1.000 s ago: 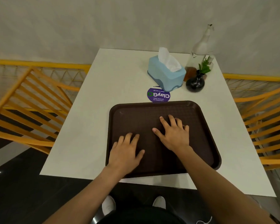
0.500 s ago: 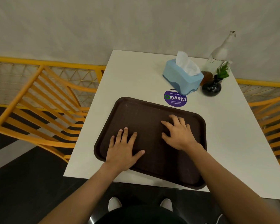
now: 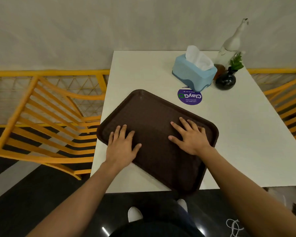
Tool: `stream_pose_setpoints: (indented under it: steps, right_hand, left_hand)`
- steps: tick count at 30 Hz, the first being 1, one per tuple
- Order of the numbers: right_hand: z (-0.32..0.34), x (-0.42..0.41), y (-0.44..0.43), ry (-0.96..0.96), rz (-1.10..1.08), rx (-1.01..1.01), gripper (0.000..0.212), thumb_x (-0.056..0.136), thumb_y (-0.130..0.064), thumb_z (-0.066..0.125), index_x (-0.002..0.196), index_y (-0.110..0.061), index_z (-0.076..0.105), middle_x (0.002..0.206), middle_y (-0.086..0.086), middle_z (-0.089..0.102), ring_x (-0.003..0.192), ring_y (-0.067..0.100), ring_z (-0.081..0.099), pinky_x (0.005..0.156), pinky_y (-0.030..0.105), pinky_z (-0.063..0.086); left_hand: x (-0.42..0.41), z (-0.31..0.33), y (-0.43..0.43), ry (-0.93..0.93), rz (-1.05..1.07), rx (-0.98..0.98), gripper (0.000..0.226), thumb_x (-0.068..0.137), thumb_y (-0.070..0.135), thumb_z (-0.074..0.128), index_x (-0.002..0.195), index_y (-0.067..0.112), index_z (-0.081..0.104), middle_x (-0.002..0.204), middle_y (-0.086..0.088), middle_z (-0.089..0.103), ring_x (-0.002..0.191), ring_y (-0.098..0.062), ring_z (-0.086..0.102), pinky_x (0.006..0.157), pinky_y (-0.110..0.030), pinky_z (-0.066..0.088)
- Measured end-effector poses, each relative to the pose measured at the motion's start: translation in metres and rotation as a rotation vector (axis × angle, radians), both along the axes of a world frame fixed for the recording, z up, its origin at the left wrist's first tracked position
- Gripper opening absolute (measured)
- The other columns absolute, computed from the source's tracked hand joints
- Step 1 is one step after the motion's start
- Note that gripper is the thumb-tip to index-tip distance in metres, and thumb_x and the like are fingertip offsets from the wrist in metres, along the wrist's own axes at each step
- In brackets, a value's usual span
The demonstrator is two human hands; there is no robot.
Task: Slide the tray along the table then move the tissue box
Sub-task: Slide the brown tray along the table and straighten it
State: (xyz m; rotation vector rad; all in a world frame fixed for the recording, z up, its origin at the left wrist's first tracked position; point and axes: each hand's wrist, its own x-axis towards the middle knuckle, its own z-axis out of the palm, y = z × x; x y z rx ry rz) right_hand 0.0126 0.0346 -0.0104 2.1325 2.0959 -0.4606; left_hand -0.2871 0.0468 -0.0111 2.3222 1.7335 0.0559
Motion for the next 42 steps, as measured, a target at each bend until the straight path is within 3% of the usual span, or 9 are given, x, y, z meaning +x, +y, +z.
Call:
stream_pose_setpoints:
  steps: [4,8,10,14,21,25,30,37,42]
  right_hand:
    - [0.003,-0.037,-0.004,-0.021,-0.082,0.011,0.08,0.09,-0.087,0.015,0.161,-0.05,0.012,0.174,0.0,0.011,0.157,0.034,0.014,0.118,0.066,0.019]
    - [0.015,-0.049,0.003,0.019,-0.067,0.138,0.069,0.097,-0.077,0.028,0.153,-0.039,0.045,0.163,0.005,0.037,0.147,0.034,0.033,0.115,0.063,0.029]
    - [0.019,-0.042,0.012,0.025,-0.033,0.223,0.058,0.101,-0.064,0.042,0.149,-0.032,0.051,0.161,0.007,0.04,0.146,0.033,0.035,0.115,0.06,0.031]
    - [0.023,-0.025,0.035,0.023,0.059,0.204,0.053,0.103,-0.045,0.053,0.153,-0.027,0.046,0.166,0.009,0.032,0.15,0.034,0.027,0.117,0.056,0.03]
    - [0.017,-0.006,0.045,-0.053,0.16,0.182,0.051,0.107,-0.047,0.04,0.153,-0.028,0.049,0.165,0.005,0.036,0.15,0.031,0.028,0.116,0.051,0.033]
    - [0.015,-0.015,0.041,-0.08,0.057,0.235,0.05,0.106,-0.048,0.043,0.149,-0.026,0.055,0.159,0.007,0.046,0.145,0.033,0.037,0.111,0.05,0.039]
    - [0.013,-0.037,0.033,-0.108,-0.081,0.238,0.051,0.105,-0.048,0.044,0.146,-0.022,0.06,0.153,0.008,0.053,0.14,0.034,0.044,0.107,0.05,0.045]
    - [0.012,-0.078,0.025,-0.023,-0.207,0.247,0.051,0.103,-0.046,0.049,0.143,-0.016,0.062,0.153,0.007,0.052,0.137,0.032,0.045,0.101,0.047,0.052]
    - [0.009,-0.09,0.016,0.106,-0.344,0.307,0.059,0.102,-0.039,0.056,0.155,-0.016,0.044,0.156,0.012,0.045,0.138,0.035,0.043,0.103,0.051,0.051]
  left_hand:
    - [-0.008,-0.003,-0.007,-0.029,0.101,0.011,0.066,0.096,0.061,0.042,0.153,0.028,0.038,0.167,-0.009,0.023,0.156,-0.032,0.01,0.126,-0.053,0.006]
    - [-0.008,-0.009,-0.008,-0.002,0.181,-0.016,0.076,0.095,0.071,0.026,0.157,0.028,0.03,0.168,-0.01,0.023,0.155,-0.035,0.012,0.123,-0.052,-0.003]
    - [-0.01,-0.011,-0.008,-0.007,0.168,-0.002,0.078,0.094,0.073,0.02,0.157,0.027,0.03,0.167,-0.01,0.024,0.155,-0.036,0.014,0.123,-0.052,-0.005]
    - [-0.017,-0.014,0.0,0.041,0.114,0.035,0.079,0.094,0.072,0.015,0.158,0.028,0.03,0.167,-0.01,0.026,0.154,-0.036,0.017,0.125,-0.053,-0.001]
    - [-0.023,-0.011,0.036,0.042,0.033,0.064,0.078,0.095,0.074,0.02,0.157,0.028,0.034,0.166,-0.01,0.028,0.155,-0.033,0.016,0.126,-0.05,-0.001]
    - [-0.022,0.001,0.057,0.049,0.181,0.148,0.072,0.098,0.066,0.035,0.152,0.02,0.044,0.164,-0.015,0.03,0.154,-0.035,0.018,0.125,-0.053,0.008]
    - [-0.024,0.002,0.053,-0.138,0.342,0.084,0.073,0.098,0.059,0.042,0.156,0.015,0.034,0.164,-0.015,0.029,0.152,-0.034,0.023,0.124,-0.052,0.019]
    - [-0.057,-0.011,0.036,-0.201,0.319,0.009,0.078,0.1,0.059,0.04,0.161,0.017,0.018,0.17,-0.01,0.013,0.154,-0.031,0.02,0.125,-0.047,0.019]
    - [-0.091,-0.011,0.047,-0.251,0.225,-0.003,0.073,0.104,0.049,0.039,0.162,0.014,0.011,0.171,-0.008,0.009,0.157,-0.026,0.008,0.127,-0.044,0.012]
